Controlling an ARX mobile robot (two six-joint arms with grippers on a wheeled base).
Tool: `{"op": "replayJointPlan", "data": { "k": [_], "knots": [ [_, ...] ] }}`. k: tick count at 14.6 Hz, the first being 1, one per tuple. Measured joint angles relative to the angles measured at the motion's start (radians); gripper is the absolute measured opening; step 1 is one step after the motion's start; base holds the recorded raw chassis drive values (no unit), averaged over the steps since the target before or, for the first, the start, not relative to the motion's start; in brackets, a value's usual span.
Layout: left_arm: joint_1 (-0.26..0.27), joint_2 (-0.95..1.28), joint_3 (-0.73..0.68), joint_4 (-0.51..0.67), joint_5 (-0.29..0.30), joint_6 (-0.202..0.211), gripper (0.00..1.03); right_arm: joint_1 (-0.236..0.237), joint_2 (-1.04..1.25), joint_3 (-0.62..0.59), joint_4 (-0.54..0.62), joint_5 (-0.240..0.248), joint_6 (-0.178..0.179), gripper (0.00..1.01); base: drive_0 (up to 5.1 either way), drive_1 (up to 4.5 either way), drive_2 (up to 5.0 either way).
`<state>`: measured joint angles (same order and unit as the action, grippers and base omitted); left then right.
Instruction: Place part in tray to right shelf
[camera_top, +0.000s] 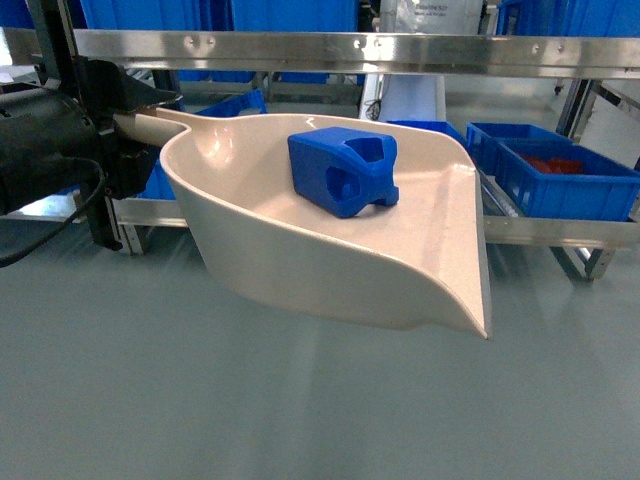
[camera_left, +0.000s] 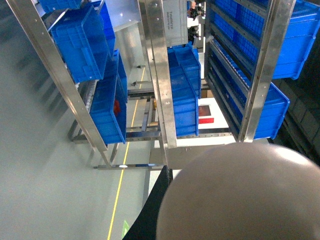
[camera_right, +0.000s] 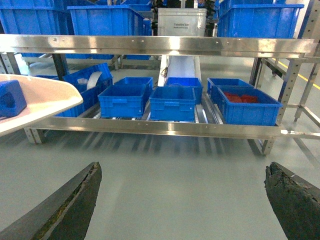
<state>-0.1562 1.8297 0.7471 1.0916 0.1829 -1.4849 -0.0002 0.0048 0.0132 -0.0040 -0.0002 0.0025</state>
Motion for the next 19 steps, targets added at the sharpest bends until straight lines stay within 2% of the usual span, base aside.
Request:
{"op": "replayJointPlan", "data": {
  "k": [19],
  "knots": [
    [0.0,0.0,-0.001,-0.002,0.0,0.0,0.12,0.0,0.0,0.0,-0.001,0.0,0.0,0.98,0.0,0.0,0.0]
  ]
}}
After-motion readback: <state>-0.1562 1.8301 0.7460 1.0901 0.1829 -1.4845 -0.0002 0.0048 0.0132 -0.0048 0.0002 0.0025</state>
